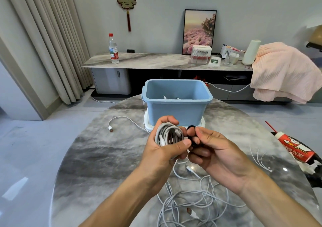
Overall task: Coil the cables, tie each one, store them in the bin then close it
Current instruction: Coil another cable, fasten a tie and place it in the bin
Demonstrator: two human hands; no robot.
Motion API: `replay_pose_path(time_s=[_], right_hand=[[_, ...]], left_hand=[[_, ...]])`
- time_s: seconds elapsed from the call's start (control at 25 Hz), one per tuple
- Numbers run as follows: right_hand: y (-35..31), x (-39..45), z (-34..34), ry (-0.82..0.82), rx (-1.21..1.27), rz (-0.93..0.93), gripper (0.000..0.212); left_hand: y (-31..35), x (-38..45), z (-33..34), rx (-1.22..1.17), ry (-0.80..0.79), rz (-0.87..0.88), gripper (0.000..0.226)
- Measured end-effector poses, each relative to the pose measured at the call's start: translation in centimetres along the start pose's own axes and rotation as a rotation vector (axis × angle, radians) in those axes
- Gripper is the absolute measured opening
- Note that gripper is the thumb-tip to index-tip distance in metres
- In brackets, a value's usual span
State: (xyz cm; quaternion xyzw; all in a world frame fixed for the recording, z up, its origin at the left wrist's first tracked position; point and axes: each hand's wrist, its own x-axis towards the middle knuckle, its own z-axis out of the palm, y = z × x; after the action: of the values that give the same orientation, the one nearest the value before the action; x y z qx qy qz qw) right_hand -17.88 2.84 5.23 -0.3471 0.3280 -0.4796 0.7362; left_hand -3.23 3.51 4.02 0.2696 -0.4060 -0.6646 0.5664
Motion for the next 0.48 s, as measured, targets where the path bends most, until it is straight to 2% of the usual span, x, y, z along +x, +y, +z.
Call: replay_pose_path(time_s=[0.12,0.2,0.36,0.48], right_hand=[[0.0,0.1,-0.1,0.009,0.026,-0.007,0.016],[0.1,0.2,-0.1,0.005,0.036,-0.05,0.016],[0.1,0.2,-0.1,-0.001,-0.094,-0.077,0.023],[-0.6,0.1,-0.2,-0.021,0.061,-0.086,0.025]], left_hand=[[-0.3,0.4,0.1,0.116,0.121,-0.002,0.053],[-0.2,0.5,0.2,0.08,0.178,-0.037,0.052],[0.5,0.5,0.3,0.008,0.189,-0.111,0.05],[0.9,0.5,0.0,-0.026,0.213,-0.147,0.045]])
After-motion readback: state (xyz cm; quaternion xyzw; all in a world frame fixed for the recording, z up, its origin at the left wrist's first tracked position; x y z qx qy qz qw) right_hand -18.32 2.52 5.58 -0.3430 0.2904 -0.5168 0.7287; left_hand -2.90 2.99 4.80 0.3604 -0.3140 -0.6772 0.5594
